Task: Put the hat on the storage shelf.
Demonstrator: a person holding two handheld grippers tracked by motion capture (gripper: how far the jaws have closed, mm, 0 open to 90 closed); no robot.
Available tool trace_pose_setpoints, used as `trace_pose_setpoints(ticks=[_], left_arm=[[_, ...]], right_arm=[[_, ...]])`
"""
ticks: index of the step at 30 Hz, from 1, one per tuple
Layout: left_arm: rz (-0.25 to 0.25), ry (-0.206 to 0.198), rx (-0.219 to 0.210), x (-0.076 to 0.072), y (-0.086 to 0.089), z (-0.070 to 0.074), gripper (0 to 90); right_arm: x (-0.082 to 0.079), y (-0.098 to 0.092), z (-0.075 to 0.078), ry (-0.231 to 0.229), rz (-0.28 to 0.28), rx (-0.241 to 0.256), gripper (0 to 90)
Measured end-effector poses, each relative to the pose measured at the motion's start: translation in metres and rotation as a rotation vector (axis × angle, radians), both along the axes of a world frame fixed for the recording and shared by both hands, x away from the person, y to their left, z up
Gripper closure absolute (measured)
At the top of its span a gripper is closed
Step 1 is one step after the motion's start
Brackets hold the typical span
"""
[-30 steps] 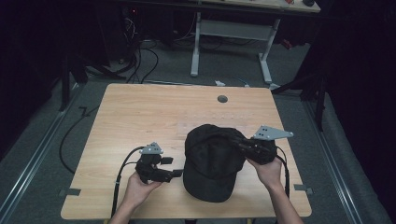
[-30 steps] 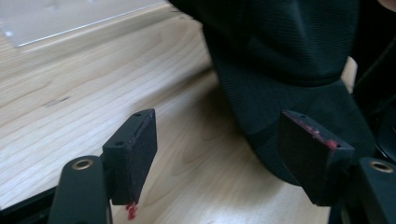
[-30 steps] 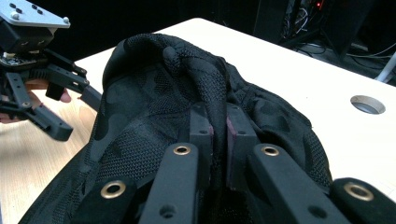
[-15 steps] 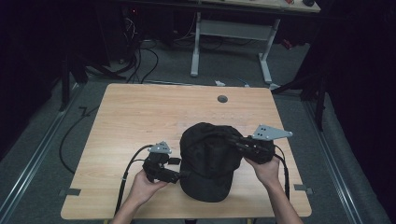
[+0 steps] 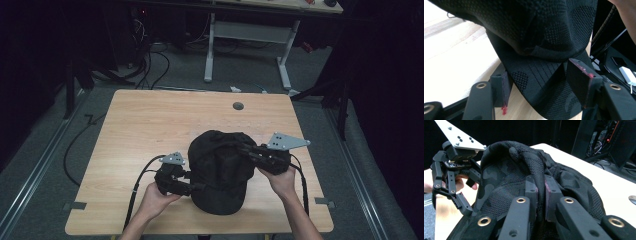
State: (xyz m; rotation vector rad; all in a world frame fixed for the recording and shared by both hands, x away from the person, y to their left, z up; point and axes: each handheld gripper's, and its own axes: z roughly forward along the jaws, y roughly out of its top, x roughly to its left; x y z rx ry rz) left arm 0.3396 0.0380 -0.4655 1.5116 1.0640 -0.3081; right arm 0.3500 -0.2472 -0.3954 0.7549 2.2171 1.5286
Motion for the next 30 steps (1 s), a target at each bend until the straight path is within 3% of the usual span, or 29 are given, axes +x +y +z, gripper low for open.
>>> trace_pose_setpoints(ticks=[12, 21, 30], left_arm=[[-0.003, 0.024, -0.015, 0.001, 0.005, 0.004, 60.4], [0.009, 0.048, -0.056, 0.002, 0.013, 0.006, 71.2], [-0.036, 0.054, -0.094, -0.002, 0.02, 0.012, 81.2]], right_arm=[[0.001, 0.005, 0.005, -0.047, -0.02, -0.031, 82.7], [0.0, 0.01, 0.006, -0.079, -0.039, -0.071, 80.7], [0.0, 0.011, 0.008, -0.088, -0.046, -0.07, 78.0]])
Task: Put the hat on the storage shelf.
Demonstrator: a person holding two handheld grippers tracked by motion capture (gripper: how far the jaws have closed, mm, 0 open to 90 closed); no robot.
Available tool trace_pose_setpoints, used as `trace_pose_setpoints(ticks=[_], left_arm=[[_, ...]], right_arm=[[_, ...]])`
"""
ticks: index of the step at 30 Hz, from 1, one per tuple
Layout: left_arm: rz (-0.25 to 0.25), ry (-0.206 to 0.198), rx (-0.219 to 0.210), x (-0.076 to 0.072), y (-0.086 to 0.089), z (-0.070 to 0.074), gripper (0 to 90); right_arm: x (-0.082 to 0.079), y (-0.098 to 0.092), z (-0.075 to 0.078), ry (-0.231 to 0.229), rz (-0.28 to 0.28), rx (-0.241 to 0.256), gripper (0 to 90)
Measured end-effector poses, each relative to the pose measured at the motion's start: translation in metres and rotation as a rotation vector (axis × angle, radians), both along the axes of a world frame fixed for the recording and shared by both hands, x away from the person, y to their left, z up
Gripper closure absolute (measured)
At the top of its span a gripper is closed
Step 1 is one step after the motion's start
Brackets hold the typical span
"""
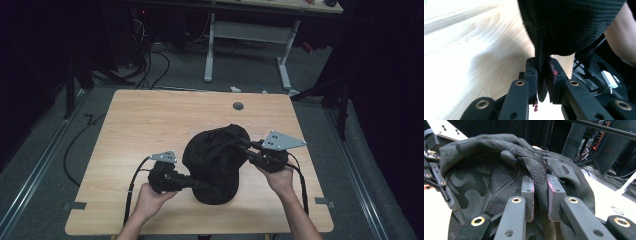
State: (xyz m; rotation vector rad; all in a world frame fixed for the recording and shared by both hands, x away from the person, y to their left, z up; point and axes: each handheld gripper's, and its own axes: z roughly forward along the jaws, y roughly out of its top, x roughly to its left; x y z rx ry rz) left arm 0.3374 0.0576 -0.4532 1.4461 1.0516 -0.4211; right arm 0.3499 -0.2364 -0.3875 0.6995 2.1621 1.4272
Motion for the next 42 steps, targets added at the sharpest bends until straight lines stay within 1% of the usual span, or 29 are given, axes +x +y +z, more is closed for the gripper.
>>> trace_pose_setpoints(ticks=[3, 5, 9, 10, 11, 12, 13, 14, 15, 16, 18, 19, 24, 25, 27, 28, 29, 30, 31, 32, 33, 34, 35, 36, 37, 38, 39, 40, 42], left_arm=[[-0.019, -0.003, -0.022, -0.003, 0.001, 0.004, 85.4], [-0.018, -0.005, -0.026, -0.005, 0.001, 0.005, 85.8], [-0.019, -0.023, -0.041, -0.008, 0.003, 0.008, 86.1], [-0.013, -0.036, -0.043, -0.009, 0.004, 0.009, 86.2], [-0.013, -0.036, -0.043, -0.009, 0.004, 0.009, 86.3], [-0.001, -0.046, -0.041, -0.01, 0.005, 0.01, 86.3], [-0.001, -0.046, -0.041, -0.01, 0.005, 0.01, 86.4], [0.0, -0.049, -0.041, -0.01, 0.006, 0.01, 86.4], [0.006, -0.05, -0.042, -0.01, 0.006, 0.011, 86.4], [0.006, -0.05, -0.042, -0.01, 0.006, 0.011, 86.4], [0.01, -0.059, -0.04, -0.011, 0.007, 0.011, 86.4], [0.023, -0.062, -0.044, -0.011, 0.008, 0.012, 86.4], [0.047, -0.068, -0.054, -0.01, 0.012, 0.014, 86.4], [0.058, -0.074, -0.056, -0.009, 0.014, 0.015, 86.4], [0.064, -0.077, -0.058, -0.009, 0.015, 0.016, 86.4], [0.071, -0.082, -0.059, -0.009, 0.016, 0.017, 86.4], [0.092, -0.097, -0.06, -0.009, 0.018, 0.018, 86.4], [0.092, -0.097, -0.06, -0.009, 0.018, 0.018, 86.4], [0.1, -0.097, -0.06, -0.008, 0.019, 0.019, 86.3], [0.109, -0.098, -0.06, -0.008, 0.02, 0.02, 86.3], [0.116, -0.104, -0.057, -0.008, 0.022, 0.021, 86.4], [0.125, -0.108, -0.057, -0.007, 0.023, 0.022, 86.4], [0.134, -0.113, -0.057, -0.007, 0.025, 0.023, 86.4], [0.143, -0.117, -0.062, -0.007, 0.027, 0.024, 86.3], [0.16, -0.126, -0.069, -0.006, 0.03, 0.026, 86.4], [0.16, -0.126, -0.069, -0.006, 0.03, 0.026, 86.3], [0.176, -0.133, -0.077, -0.006, 0.034, 0.028, 86.3], [0.176, -0.133, -0.077, -0.006, 0.034, 0.028, 86.3], [0.203, -0.145, -0.077, -0.005, 0.037, 0.03, 86.3]], right_arm=[[0.0, 0.0, 0.0, 0.0, -0.005, 0.001, 76.2], [0.001, -0.001, 0.0, 0.004, -0.007, 0.006, 75.6], [0.001, -0.002, 0.0, 0.004, -0.006, 0.022, 73.6], [0.001, -0.002, 0.0, 0.009, -0.016, 0.028, 70.3], [0.001, -0.002, 0.0, 0.009, -0.016, 0.028, 70.3], [0.002, -0.003, 0.0, 0.016, -0.03, 0.029, 66.1], [0.002, -0.003, 0.0, 0.027, -0.035, 0.032, 64.3], [0.002, -0.003, 0.0, 0.027, -0.035, 0.032, 64.3], [0.003, -0.005, -0.001, 0.036, -0.037, 0.041, 59.9], [0.003, -0.005, -0.001, 0.036, -0.037, 0.041, 59.9], [0.002, -0.007, -0.001, 0.037, -0.054, 0.055, 54.0], [0.002, -0.009, -0.002, 0.038, -0.061, 0.058, 52.6], [0.002, -0.016, -0.005, 0.052, -0.083, 0.063, 47.8], [0.001, -0.02, -0.007, 0.065, -0.096, 0.055, 46.7], [0.001, -0.021, -0.009, 0.074, -0.101, 0.047, 46.3], [0.001, -0.022, -0.01, 0.086, -0.109, 0.035, 46.4], [0.0, -0.025, -0.015, 0.088, -0.132, 0.026, 46.8], [0.0, -0.025, -0.015, 0.088, -0.132, 0.026, 46.8], [-0.001, -0.028, -0.022, 0.105, -0.154, 0.013, 46.8], [-0.001, -0.028, -0.022, 0.105, -0.154, 0.013, 46.8], [-0.001, -0.032, -0.03, 0.121, -0.178, 0.003, 46.7], [-0.001, -0.032, -0.03, 0.121, -0.178, 0.003, 46.7], [-0.001, -0.034, -0.034, 0.134, -0.187, -0.002, 46.6], [-0.001, -0.036, -0.038, 0.146, -0.205, -0.01, 46.6], [-0.001, -0.039, -0.047, 0.167, -0.246, -0.035, 46.4], [-0.001, -0.039, -0.047, 0.167, -0.246, -0.035, 46.4], [-0.001, -0.042, -0.057, 0.192, -0.289, -0.063, 46.4], [-0.001, -0.044, -0.062, 0.209, -0.309, -0.067, 46.4], [0.0, -0.05, -0.074, 0.247, -0.351, -0.075, 46.2]])
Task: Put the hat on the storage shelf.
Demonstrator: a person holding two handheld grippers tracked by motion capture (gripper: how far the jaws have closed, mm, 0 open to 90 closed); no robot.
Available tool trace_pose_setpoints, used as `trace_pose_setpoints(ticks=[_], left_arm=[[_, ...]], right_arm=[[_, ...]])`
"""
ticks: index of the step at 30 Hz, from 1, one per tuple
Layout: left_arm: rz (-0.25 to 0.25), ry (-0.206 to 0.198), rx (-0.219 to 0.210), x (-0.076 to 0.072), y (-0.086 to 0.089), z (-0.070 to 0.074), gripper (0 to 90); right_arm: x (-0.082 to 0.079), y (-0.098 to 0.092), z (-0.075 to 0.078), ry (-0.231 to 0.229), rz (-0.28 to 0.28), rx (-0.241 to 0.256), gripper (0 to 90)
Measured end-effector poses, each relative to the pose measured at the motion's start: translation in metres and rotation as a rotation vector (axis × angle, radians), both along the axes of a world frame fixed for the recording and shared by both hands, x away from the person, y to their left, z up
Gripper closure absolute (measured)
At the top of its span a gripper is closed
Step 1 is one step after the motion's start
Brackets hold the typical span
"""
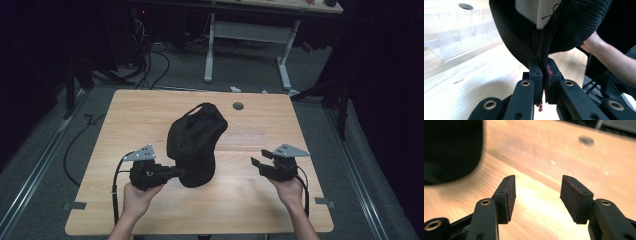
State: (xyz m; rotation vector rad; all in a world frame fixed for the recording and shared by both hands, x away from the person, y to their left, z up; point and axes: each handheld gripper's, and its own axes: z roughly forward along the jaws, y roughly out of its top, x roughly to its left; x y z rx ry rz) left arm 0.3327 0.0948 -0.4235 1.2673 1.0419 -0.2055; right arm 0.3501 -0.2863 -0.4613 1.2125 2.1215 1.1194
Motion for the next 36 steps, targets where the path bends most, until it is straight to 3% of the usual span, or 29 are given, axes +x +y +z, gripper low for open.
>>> trace_pose_setpoints(ticks=[3, 4, 5, 6, 8, 14, 18, 36], left_arm=[[0.027, -0.004, -0.006, 0.002, 0.003, 0.002, 86.3], [0.027, -0.004, -0.006, 0.002, 0.003, 0.002, 86.3], [0.034, -0.005, -0.008, 0.003, 0.004, 0.002, 86.3], [0.042, -0.007, -0.008, 0.004, 0.005, 0.002, 86.3], [0.065, -0.012, -0.008, 0.005, 0.006, 0.004, 86.3], [0.096, -0.029, 0.007, 0.014, 0.007, 0.009, 86.4], [0.121, -0.046, 0.033, 0.023, 0.007, 0.015, 86.3], [0.242, -0.124, 0.056, 0.058, 0.006, 0.035, 86.3]], right_arm=[[0.002, -0.01, -0.019, 0.065, -0.074, 0.014, 44.3], [0.002, -0.01, -0.019, 0.065, -0.074, 0.014, 44.3], [0.003, -0.015, -0.032, 0.107, -0.114, 0.01, 44.0], [0.003, -0.015, -0.032, 0.107, -0.114, 0.01, 44.0], [0.003, -0.021, -0.049, 0.14, -0.166, -0.009, 43.2], [0.0, -0.028, -0.065, 0.145, -0.229, -0.047, 42.3], [-0.001, -0.026, -0.069, 0.121, -0.242, -0.086, 42.0], [-0.002, -0.026, -0.069, 0.124, -0.257, -0.085, 40.2]])
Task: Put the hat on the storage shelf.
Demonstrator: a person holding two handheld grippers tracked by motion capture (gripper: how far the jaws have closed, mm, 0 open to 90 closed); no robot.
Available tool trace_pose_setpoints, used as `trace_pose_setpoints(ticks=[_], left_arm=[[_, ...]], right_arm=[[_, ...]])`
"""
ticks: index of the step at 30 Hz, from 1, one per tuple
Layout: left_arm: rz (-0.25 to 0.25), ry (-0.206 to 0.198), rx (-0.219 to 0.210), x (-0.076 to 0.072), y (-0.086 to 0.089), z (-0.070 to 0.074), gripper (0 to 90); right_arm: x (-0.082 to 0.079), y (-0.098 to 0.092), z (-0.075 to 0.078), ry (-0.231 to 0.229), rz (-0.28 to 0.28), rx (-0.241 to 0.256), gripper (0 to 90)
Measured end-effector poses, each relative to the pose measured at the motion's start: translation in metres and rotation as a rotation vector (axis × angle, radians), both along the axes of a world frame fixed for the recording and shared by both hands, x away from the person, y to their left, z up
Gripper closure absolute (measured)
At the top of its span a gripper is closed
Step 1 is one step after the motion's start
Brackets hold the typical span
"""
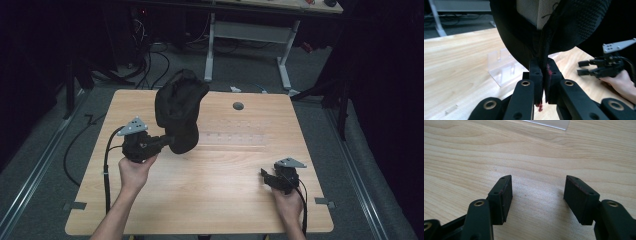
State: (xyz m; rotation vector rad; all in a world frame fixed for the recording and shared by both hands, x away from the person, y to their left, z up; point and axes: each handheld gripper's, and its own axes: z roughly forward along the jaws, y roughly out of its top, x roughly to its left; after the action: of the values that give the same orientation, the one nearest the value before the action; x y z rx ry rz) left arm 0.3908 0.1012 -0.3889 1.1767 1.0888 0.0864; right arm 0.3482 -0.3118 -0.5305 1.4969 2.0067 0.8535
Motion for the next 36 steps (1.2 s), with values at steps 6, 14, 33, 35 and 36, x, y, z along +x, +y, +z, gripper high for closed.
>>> trace_pose_setpoints(ticks=[6, 14, 33, 35, 36], left_arm=[[0.027, 0.004, -0.006, 0.018, -0.005, 0.002, 86.3], [0.054, -0.014, 0.045, 0.033, -0.018, -0.002, 86.3], [0.09, -0.012, 0.097, 0.052, -0.037, -0.025, 86.3], [0.089, -0.013, 0.097, 0.052, -0.039, -0.026, 86.2], [0.088, -0.013, 0.11, 0.052, -0.039, -0.028, 86.2]], right_arm=[[0.0, 0.0, 0.0, 0.001, -0.001, 0.0, 40.2], [0.0, 0.0, 0.0, 0.001, -0.002, 0.0, 40.1], [-0.001, 0.0, 0.0, 0.002, -0.001, 0.001, 39.5], [-0.001, 0.0, 0.0, 0.002, -0.001, 0.001, 39.5], [-0.001, 0.0, 0.0, 0.002, -0.001, 0.001, 39.5]])
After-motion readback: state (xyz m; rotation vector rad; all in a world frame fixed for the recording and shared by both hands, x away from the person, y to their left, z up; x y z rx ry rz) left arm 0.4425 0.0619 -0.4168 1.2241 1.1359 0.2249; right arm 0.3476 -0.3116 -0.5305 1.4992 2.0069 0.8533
